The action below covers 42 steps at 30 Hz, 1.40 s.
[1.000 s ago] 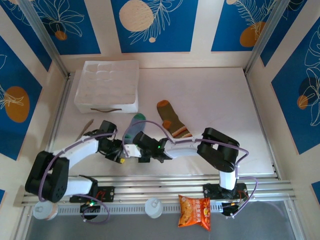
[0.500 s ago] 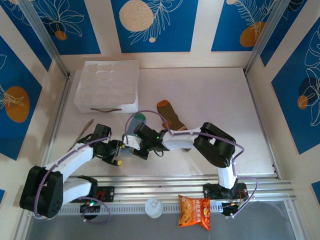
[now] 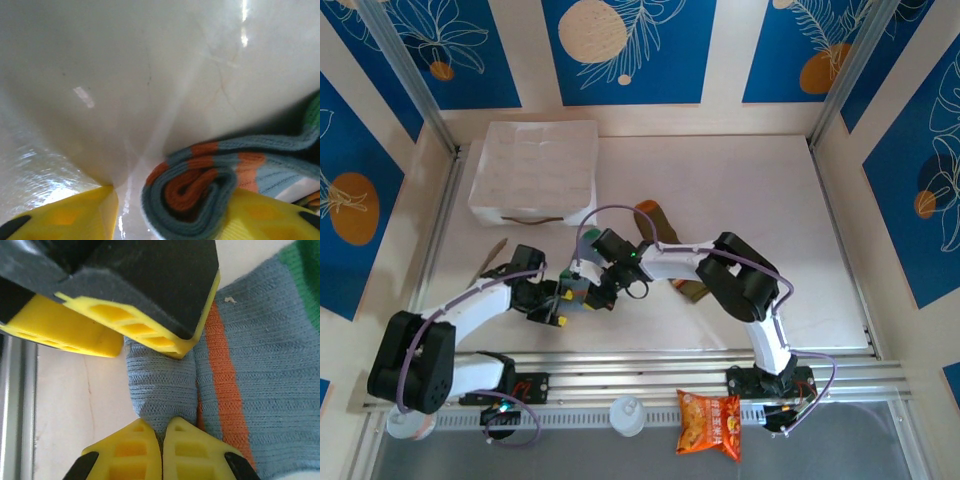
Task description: Roll the socks
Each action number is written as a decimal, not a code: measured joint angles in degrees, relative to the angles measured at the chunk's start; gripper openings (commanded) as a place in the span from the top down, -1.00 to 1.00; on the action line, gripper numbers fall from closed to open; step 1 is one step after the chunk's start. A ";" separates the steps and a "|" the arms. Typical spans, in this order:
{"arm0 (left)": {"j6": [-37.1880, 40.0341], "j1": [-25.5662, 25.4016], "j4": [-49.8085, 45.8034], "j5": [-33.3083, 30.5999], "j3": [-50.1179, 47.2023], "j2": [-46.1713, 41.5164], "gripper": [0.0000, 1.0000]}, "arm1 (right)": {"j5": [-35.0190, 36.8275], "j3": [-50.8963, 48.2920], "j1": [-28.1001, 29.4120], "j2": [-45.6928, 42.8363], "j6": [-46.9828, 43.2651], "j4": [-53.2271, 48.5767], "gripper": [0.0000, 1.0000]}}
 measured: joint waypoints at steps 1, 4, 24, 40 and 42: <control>-0.02 -0.11 -0.50 0.11 0.44 0.72 0.17 | -1.14 0.52 -0.26 0.44 0.15 -0.81 1.00; 0.20 -0.52 -2.56 0.15 1.86 2.60 0.39 | -4.24 1.73 -0.83 1.44 0.63 -3.04 1.00; 0.98 0.37 -3.87 7.17 4.42 9.03 1.00 | 24.33 -20.83 10.01 -18.16 -16.85 12.70 0.06; 1.55 0.96 -5.55 8.13 5.79 10.84 1.00 | 41.38 -20.09 16.37 -14.05 -29.42 18.10 0.27; 1.57 1.03 -5.55 8.17 5.79 10.84 1.00 | 41.48 -18.62 16.00 -12.61 -28.74 17.97 0.52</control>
